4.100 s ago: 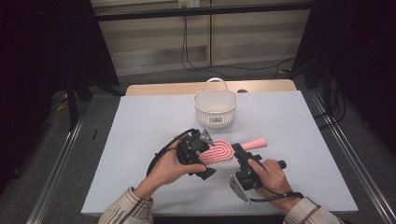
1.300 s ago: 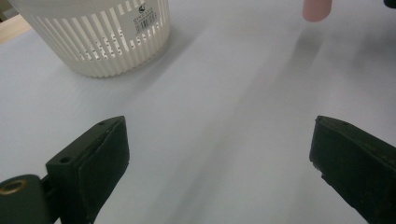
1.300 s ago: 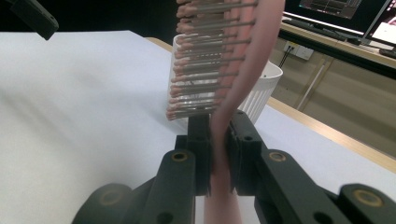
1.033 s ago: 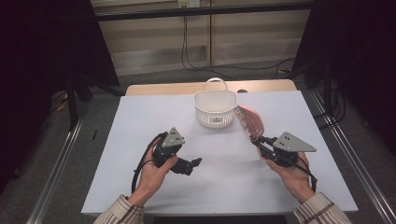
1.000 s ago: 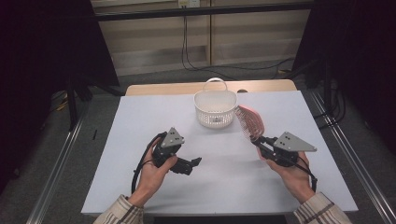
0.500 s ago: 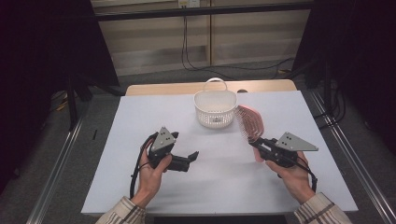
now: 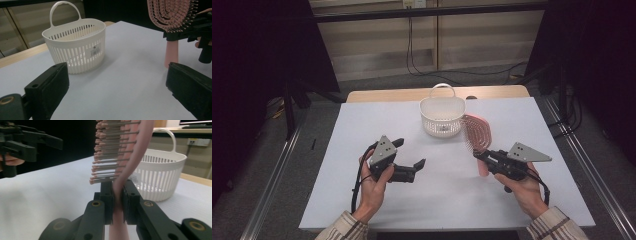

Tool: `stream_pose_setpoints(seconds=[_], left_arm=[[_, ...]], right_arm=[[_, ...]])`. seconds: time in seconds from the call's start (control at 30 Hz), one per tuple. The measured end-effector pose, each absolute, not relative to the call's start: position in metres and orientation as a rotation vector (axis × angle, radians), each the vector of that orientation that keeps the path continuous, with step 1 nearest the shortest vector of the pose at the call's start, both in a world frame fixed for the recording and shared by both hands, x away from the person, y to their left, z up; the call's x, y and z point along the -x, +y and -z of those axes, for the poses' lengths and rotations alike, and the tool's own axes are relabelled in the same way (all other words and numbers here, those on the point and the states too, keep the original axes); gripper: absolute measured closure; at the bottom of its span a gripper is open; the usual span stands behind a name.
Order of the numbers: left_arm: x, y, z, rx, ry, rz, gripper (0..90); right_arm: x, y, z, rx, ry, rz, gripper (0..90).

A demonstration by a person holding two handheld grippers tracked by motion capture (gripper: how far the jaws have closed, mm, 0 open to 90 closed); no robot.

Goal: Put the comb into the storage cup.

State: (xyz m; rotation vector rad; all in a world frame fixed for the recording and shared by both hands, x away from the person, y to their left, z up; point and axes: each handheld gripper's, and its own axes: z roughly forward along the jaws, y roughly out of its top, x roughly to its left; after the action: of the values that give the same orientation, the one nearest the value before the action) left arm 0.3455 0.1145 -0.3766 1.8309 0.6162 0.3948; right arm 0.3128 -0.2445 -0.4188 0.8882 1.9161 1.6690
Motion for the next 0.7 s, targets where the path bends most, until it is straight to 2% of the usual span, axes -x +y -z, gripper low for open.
stream_pose_setpoints(seconds=[0.23,0.3,0.37,0.5,0.7], left_arm=[[-0.341,0.104,0.370,-1.779,0.528,-0.404,6.3],[-0.341,0.101,0.368,-1.765,0.501,-0.342,6.4],[-0.338,0.097,0.367,-1.778,0.473,-0.382,6.4],[-0.337,0.091,0.367,-1.788,0.433,-0.365,6.4],[-0.338,0.086,0.368,-1.752,0.445,-0.303,3.7]], right_arm=[[-0.312,-0.240,0.418,-0.843,1.941,-1.719,81.6],[-0.312,-0.239,0.418,-0.838,1.945,-1.737,81.6],[-0.311,-0.238,0.418,-0.818,1.957,-1.750,81.6],[-0.310,-0.234,0.419,-0.797,1.971,-1.766,81.6],[-0.310,-0.230,0.420,-0.786,1.990,-1.791,81.6]])
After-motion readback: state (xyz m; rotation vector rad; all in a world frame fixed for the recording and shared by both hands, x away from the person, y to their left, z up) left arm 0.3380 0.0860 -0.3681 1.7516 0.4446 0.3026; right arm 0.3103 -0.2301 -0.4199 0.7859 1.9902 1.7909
